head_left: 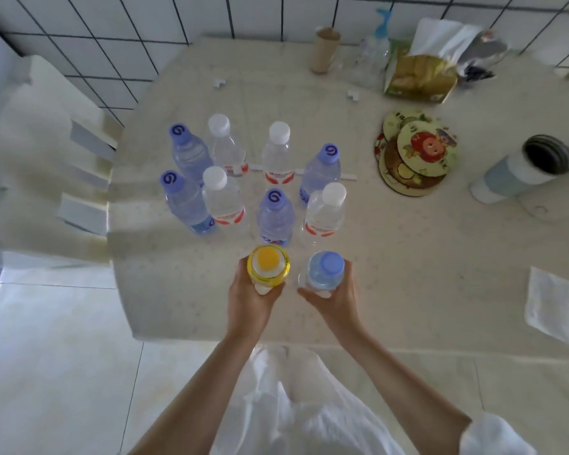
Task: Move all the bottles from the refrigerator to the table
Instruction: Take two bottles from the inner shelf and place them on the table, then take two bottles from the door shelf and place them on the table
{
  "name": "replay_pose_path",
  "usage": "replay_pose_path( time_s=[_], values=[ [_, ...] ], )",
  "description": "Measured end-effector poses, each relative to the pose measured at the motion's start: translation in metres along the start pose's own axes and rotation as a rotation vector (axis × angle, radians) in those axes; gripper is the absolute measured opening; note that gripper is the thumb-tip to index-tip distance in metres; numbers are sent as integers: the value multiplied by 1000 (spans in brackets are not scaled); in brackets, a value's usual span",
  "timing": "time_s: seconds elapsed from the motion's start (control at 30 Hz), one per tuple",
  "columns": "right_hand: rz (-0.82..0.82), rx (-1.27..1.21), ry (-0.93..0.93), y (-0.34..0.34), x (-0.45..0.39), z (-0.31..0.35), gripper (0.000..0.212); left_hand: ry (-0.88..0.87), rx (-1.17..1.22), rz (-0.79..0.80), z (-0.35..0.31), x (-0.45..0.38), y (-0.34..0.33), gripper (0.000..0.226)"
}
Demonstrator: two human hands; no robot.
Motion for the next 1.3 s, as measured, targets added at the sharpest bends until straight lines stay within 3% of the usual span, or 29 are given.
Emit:
replay_pose_path(
  time_s=[0.27,0.33,0.43,0.57,0.87,1.13,1.3],
  values=[
    [126,-7,-195,7,18,-11,78,19,14,-12,19,28,12,55],
    [154,6,-225,12,28,-11,69,58,64,-4,27,43,22,47],
    [276,14,-193,14,51,1,52,118,70,-64,46,69,45,30],
    [446,100,-88,-2,78,28,50,164,91,-173,69,104,79,26],
    [733,140,172,-99,156,105,37,253,171,-307,157,165,176,30],
    [1027,209,392,-224,283,177,48,321,245,-518,271,228,308,27],
    [1118,195,463,-302,346,220,47,369,303,-650,337,249,386,27]
  ],
)
Point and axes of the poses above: each hand's wrist, its own x-axis away from the middle knuckle, its own y-axis out of the back of the hand, z = x × y, the point moved 3 cm from there along -x, towards the middle knuckle, and after that the axes turned 12 degrees about y, right-handed, at the moved point
